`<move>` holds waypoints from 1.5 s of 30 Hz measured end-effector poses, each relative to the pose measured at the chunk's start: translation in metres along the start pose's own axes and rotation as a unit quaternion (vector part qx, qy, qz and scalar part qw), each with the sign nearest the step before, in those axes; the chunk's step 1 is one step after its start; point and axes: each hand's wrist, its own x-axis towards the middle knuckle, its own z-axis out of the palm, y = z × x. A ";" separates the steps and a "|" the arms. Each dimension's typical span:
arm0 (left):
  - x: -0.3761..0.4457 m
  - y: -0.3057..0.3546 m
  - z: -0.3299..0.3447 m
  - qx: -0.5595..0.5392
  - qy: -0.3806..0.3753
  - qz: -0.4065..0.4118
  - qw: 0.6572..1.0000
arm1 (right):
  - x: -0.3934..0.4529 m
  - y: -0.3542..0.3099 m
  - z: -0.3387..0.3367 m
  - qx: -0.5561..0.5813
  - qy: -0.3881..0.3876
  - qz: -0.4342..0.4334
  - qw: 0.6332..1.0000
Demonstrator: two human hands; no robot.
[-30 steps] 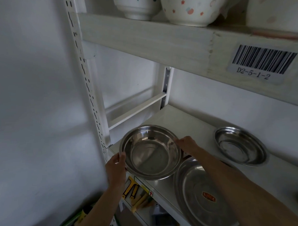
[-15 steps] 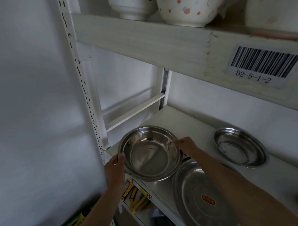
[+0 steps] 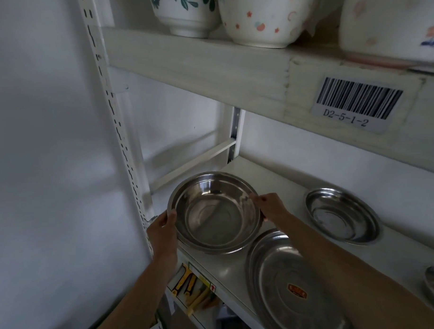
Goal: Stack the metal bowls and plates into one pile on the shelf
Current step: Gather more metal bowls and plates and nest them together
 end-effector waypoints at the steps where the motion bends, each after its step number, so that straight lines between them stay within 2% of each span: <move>1: 0.000 0.002 0.001 -0.002 -0.002 0.001 1.000 | -0.002 -0.002 -0.003 0.005 0.004 -0.001 1.000; 18: -0.039 0.040 0.043 -0.040 -0.085 0.059 0.994 | -0.053 0.010 -0.069 0.106 0.091 0.037 0.989; 28: -0.075 0.044 0.073 -0.033 -0.141 0.050 0.988 | -0.105 0.035 -0.116 0.099 0.149 0.072 0.981; 34: -0.102 0.045 0.092 -0.018 -0.185 0.041 0.982 | -0.139 0.060 -0.142 0.138 0.174 0.112 0.969; 45: -0.180 0.059 0.125 -0.022 -0.252 0.010 0.968 | -0.210 0.105 -0.194 0.159 0.220 0.154 0.950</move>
